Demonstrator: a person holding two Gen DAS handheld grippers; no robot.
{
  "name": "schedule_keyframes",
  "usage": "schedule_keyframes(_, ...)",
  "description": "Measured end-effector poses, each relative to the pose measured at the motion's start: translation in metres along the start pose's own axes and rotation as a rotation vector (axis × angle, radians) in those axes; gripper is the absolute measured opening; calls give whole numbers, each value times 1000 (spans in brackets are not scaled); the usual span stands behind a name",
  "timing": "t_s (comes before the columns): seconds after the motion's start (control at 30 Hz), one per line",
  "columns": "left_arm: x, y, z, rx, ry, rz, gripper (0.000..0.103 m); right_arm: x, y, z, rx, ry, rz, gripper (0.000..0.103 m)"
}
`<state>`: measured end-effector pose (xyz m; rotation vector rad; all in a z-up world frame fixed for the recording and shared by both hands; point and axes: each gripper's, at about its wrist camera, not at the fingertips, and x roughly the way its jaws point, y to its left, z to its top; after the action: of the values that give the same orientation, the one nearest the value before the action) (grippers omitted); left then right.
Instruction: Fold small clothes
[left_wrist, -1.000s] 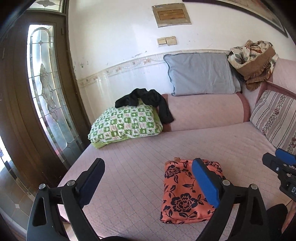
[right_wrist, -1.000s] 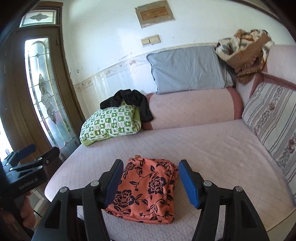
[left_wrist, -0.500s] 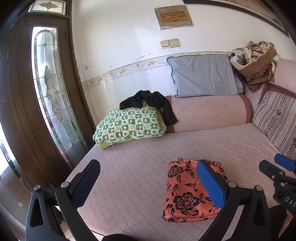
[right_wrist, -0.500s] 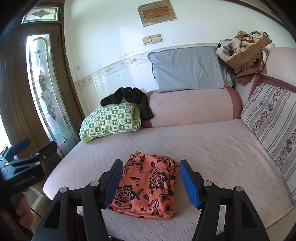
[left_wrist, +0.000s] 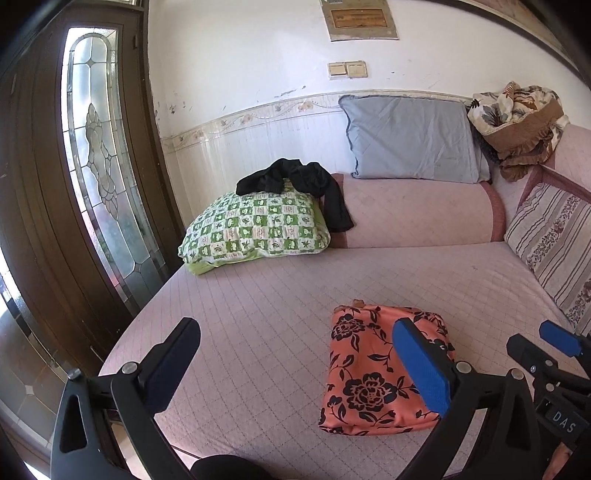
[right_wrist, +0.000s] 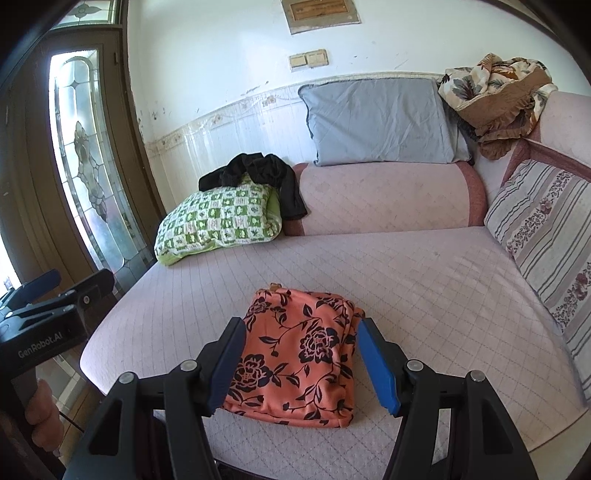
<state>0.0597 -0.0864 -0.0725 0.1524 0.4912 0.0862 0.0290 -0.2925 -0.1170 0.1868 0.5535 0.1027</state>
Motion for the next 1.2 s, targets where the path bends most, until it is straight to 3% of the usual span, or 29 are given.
schedule_keyframes(0.43,-11,24,0,-65,-22,1,103,-15,24,4,-50,-26,7,66)
schedule_keyframes(1.2,-26,36,-1,-92,-48,1,103,-32,37,5,-55,-64,-14,66)
